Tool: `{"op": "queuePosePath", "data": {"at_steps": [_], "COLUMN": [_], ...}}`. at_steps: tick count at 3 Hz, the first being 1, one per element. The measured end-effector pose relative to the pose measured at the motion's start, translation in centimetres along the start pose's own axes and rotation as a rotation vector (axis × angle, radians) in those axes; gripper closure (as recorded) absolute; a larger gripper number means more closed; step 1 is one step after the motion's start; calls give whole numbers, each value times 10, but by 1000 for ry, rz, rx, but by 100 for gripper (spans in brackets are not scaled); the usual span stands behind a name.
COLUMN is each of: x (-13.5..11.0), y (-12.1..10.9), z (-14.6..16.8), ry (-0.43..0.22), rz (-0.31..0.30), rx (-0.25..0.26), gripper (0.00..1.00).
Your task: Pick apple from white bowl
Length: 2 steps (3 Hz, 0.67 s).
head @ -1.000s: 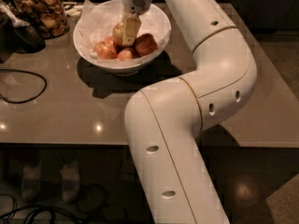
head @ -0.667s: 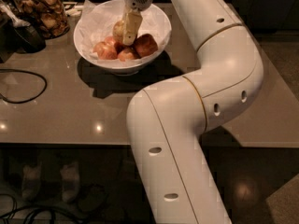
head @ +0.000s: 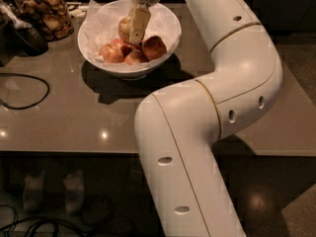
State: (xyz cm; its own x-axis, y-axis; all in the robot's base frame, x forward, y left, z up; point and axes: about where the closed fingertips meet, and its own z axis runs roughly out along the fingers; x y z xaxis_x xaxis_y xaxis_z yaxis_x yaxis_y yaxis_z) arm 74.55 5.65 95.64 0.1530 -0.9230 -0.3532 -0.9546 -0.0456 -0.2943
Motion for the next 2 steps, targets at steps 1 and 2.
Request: {"op": "queuePosePath", "data": {"at_steps": [1, 2], "x": [-11, -27], "y": [-1, -1], "z": [-15, -37], "ry": [-11, -57], "rz": [-33, -80], "rx": [25, 57], "gripper": [100, 100]}}
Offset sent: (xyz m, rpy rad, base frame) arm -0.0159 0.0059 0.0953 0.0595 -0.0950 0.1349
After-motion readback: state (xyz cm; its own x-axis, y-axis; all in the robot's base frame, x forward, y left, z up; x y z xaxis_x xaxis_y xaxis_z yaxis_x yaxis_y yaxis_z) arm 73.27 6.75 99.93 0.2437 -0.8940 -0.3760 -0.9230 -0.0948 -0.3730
